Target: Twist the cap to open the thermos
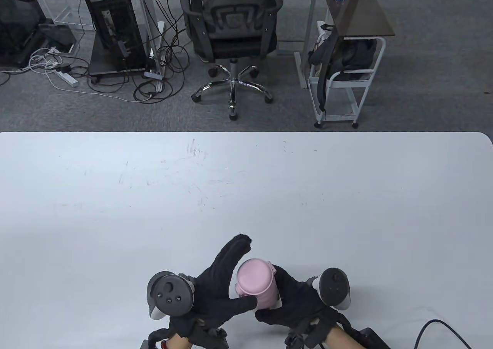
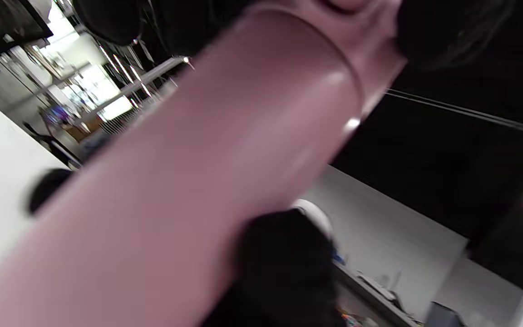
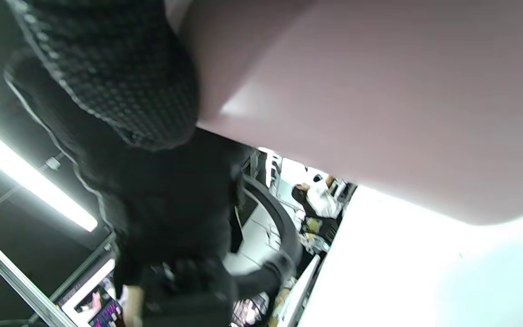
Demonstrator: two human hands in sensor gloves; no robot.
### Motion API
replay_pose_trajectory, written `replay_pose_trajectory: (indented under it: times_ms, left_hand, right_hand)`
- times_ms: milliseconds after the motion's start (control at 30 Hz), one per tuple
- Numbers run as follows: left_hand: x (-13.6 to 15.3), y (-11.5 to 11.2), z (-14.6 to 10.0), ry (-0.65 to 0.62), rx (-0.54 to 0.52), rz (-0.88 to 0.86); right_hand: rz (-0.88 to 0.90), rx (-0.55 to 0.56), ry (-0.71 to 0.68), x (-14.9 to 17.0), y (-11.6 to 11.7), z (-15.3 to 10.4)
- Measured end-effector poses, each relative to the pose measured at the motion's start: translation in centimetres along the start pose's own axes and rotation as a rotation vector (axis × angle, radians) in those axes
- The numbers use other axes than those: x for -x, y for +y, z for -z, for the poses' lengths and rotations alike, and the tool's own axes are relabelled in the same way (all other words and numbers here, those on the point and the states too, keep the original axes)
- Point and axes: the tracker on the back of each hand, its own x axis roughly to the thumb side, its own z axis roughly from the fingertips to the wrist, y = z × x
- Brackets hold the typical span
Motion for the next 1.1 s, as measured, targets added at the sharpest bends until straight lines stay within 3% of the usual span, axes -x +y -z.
replay_pose_trajectory:
  times_ms: [100, 200, 300, 400, 533, 600, 667, 867, 933, 1033, 1100]
  left_hand:
    - [-0.2, -0.4, -0.1, 0.014, -0.018, 0.047]
    - [-0.6, -1.2, -0.3, 0.064, -0.063, 0.139]
    - [-1.6, -2.4, -0.8, 0.151, -0.228, 0.283]
    - [-2.1, -2.7, -0.9, 0.197, -0.218, 0.380]
    - [-0.9, -2.1, -0.7, 0.143, -0.178, 0.344]
    - [-0.3, -1.9, -0.3, 0.100, -0.080, 0.265]
    - [0.1, -1.8, 0.0, 0.079, -0.002, 0.160]
    - [0.1, -2.0, -0.4, 0.109, -0.084, 0.089]
    - [-0.6, -2.6, -0.9, 0.180, -0.189, 0.176]
    - [-1.4, -3.1, -0.9, 0.185, -0.209, 0.377]
    - [-1.0, -2.8, -0.8, 0.160, -0.194, 0.414]
  right_hand:
    - [0.007, -0.013, 0.018, 0.2, 0.4, 0.0]
    - [-0.082, 0.071, 0.061, -0.1, 0.4, -0.1]
    - [-0.170, 0.174, 0.092, -0.7, 0.8, -0.2]
    - [-0.228, 0.206, 0.101, -0.8, 1.0, -0.3]
    - [-0.235, 0.212, 0.106, -0.7, 0.6, -0.3]
    - [-0.119, 0.226, 0.117, -0.2, 0.4, -0.5]
    - [-0.111, 0.213, 0.120, -0.1, 0.1, -0.6]
    - [-0.175, 0.183, 0.100, -0.5, 0.2, -0.6]
    - [-0.190, 0.210, 0.124, -0.6, 0.3, -0.6]
    - [-0.304, 0.239, 0.132, -0.8, 0.3, -0.8]
    - [-0.329, 0.242, 0.121, -1.0, 0.1, -0.8]
